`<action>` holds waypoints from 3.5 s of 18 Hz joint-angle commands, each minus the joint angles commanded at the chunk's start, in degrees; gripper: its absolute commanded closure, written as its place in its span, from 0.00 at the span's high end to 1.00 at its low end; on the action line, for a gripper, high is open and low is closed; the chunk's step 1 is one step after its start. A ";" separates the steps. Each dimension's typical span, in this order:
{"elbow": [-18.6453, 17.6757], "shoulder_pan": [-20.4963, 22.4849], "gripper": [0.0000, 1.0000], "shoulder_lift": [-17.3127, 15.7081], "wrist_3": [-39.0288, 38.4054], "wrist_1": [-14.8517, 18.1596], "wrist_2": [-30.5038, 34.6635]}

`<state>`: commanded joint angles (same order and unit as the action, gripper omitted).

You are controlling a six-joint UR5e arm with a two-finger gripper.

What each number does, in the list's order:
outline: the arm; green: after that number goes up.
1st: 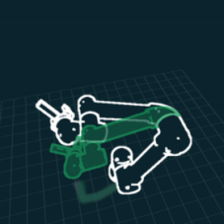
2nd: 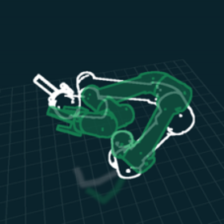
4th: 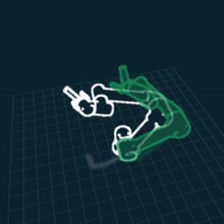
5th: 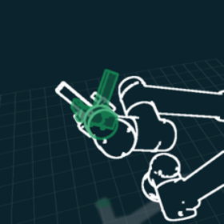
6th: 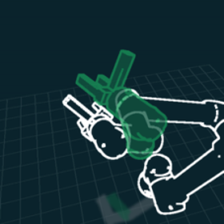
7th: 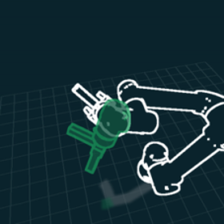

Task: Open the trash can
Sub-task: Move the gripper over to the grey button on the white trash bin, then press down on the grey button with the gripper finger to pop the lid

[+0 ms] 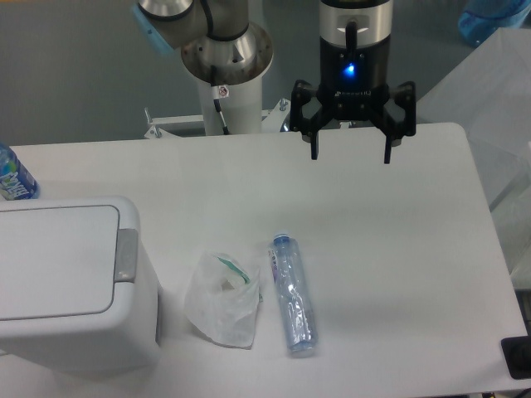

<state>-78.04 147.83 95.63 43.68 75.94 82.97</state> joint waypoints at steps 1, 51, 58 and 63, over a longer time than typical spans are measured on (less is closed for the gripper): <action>-0.09 -0.17 1.00 0.09 -0.09 0.00 0.00; -2.11 -17.75 1.00 9.05 -34.10 -13.71 -12.48; -2.11 -17.84 1.00 9.14 -34.19 -13.71 -12.57; -2.37 -18.19 1.00 9.23 -34.37 -13.71 -12.48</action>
<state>-80.42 129.64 104.85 9.32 62.23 70.49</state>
